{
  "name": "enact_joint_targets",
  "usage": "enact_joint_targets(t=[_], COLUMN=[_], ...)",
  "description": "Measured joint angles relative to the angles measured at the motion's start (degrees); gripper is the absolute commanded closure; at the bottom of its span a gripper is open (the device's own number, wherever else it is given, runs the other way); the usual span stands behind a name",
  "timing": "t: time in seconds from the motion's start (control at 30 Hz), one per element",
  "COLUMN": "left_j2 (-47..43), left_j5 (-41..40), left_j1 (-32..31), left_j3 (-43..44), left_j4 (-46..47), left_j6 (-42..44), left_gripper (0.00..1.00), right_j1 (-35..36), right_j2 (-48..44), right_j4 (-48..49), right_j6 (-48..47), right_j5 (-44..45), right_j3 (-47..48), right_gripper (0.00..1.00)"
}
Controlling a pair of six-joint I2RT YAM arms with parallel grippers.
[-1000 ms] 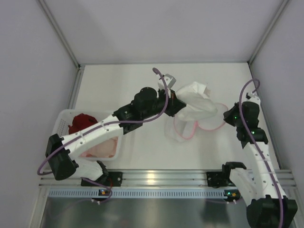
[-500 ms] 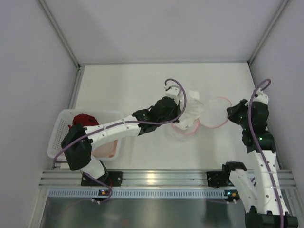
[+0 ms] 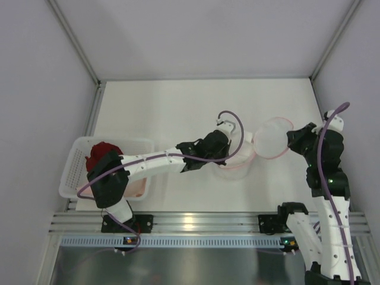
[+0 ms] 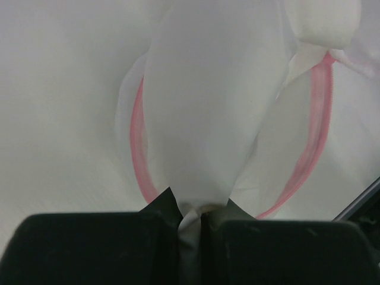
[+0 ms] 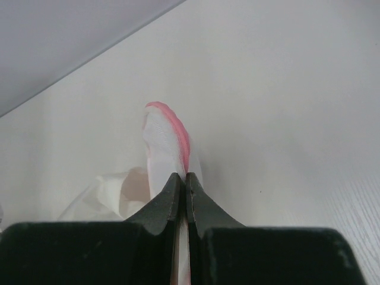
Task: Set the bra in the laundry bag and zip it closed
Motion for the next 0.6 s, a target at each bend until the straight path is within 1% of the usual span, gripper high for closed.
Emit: enact_joint_targets(t=[0.27, 0.43, 0.6], left_j2=[1.44, 8.26, 13.64], left_j5=[5.42, 8.09, 8.68], left_j1=[-0.96, -3.61, -4.55], left_j3=[-0.31, 4.24, 7.72], left_j4=[-1.22, -1.79, -3.69], left_j6=[4.15, 7.34, 8.0], left_gripper=[1.0, 1.0, 1.0], right_j1=[0.0, 0.0, 0.0], right_j2=[-3.1, -3.69, -7.65], right_j4=[0.92, 2.23, 2.75], right_j6=[0.42, 1.05, 1.42], right_j5=[0.11, -2.38, -2.45], right_j3=[-0.11, -0.46, -0.46], right_gripper=[1.0, 1.0, 1.0])
